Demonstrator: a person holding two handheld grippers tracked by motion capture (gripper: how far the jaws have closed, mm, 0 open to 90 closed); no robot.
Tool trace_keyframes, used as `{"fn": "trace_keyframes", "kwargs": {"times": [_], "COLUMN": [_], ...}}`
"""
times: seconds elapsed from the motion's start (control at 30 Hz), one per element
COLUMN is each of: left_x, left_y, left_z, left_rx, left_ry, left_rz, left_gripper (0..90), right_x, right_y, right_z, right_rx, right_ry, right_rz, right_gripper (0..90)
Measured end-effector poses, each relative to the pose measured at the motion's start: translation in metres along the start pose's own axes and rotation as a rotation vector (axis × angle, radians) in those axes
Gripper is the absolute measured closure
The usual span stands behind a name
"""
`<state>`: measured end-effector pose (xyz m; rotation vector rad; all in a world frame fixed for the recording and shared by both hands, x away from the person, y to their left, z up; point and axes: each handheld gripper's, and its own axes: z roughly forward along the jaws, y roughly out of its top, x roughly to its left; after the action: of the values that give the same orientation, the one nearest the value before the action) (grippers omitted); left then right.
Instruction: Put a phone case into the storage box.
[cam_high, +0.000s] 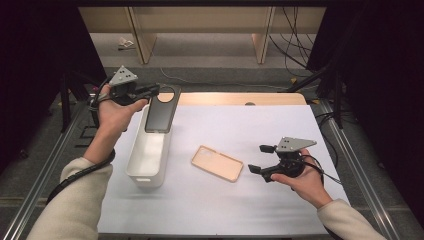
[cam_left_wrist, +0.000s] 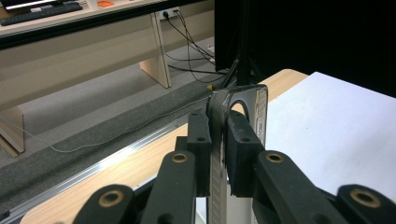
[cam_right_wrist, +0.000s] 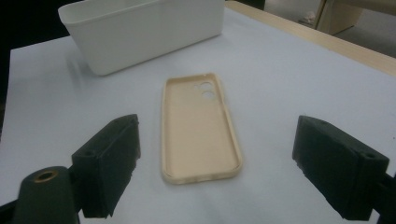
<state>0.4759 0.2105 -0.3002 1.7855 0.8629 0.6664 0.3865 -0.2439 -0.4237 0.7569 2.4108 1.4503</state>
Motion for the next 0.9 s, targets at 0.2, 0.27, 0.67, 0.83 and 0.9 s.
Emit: {"fn": "trace_keyframes", "kwargs": {"times": [0.2, 0.27, 0.67, 0.83, 0.9], "left_x": [0.004, 0.006, 0.015, 0.019, 0.021], "left_y": [0.0, 0.0, -0.003, -0.005, -0.005], "left_z": [0.001, 0.002, 0.007, 0.009, 0.011], "left_rx": [-0.001, 0.001, 0.014, 0.012, 0.013], "left_ry": [0.006, 0.011, 0.028, 0.032, 0.034], "left_rz": [0.007, 0.008, 0.017, 0.013, 0.013], "left_gripper": [81.1, 81.1, 81.1, 81.1, 81.1], "right_x": [0.0, -0.001, -0.001, -0.001, -0.001], "right_y": [0.0, 0.0, -0.001, -0.001, -0.001], "right_z": [0.0, 0.0, 0.001, 0.001, 0.001], "right_rx": [-0.001, -0.001, -0.001, -0.002, -0.002], "right_ry": [0.0, 0.001, 0.003, 0.002, 0.004], "right_rz": [0.0, 0.001, 0.002, 0.003, 0.004], "right_gripper": [16.0, 16.0, 16.0, 16.1, 16.1]}}
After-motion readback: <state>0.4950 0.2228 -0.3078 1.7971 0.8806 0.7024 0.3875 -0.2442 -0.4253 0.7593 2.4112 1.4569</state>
